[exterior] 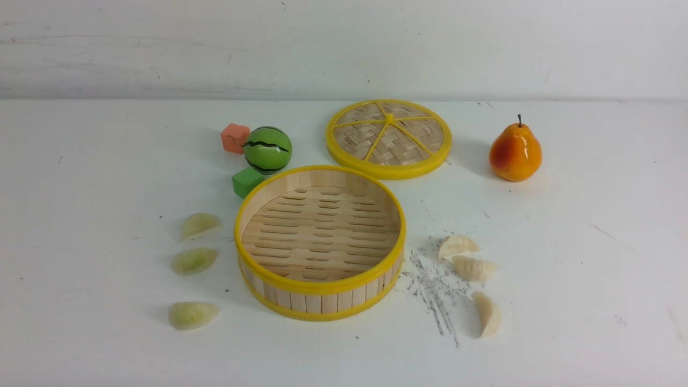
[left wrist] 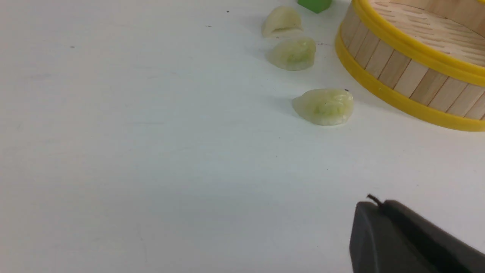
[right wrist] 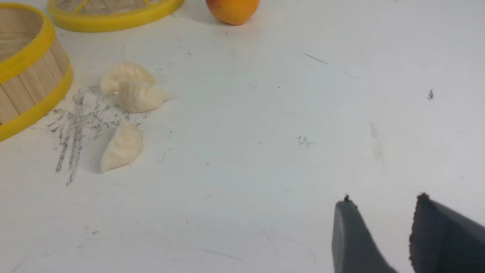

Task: Put the dumplings into the steamer on the white table.
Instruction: 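Reach for and grasp a dumpling on the table with the left gripper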

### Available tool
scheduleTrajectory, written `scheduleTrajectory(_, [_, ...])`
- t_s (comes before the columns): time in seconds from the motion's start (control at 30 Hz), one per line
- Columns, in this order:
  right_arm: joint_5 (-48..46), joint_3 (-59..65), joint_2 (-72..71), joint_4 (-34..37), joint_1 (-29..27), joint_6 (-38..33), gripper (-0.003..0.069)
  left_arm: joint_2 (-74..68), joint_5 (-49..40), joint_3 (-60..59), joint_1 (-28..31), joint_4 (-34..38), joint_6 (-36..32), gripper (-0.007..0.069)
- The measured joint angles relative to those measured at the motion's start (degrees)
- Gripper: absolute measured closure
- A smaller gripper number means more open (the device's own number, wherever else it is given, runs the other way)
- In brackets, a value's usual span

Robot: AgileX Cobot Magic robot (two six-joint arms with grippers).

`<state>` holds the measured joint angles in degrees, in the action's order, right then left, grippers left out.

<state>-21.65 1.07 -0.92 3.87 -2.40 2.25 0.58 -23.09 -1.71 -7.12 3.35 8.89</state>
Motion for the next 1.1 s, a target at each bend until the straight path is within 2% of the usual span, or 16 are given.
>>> scheduleTrajectory(0.47, [0.0,0.0,0.0,0.0,0.0,0.0,0.0419,0.0,0.0,0.0,0.0,-0.1,0.0,0.0627])
scheduleTrajectory(0.83, [0.0,0.0,0.0,0.0,0.0,0.0,0.0419,0.0,0.8,-0.1,0.0,-3.4,-1.3,0.0617])
scheduleTrajectory(1.1, [0.0,0.0,0.0,-2.9,0.0,0.0,0.0419,0.0,11.3,-0.1,0.0,-3.4,-1.4,0.0608])
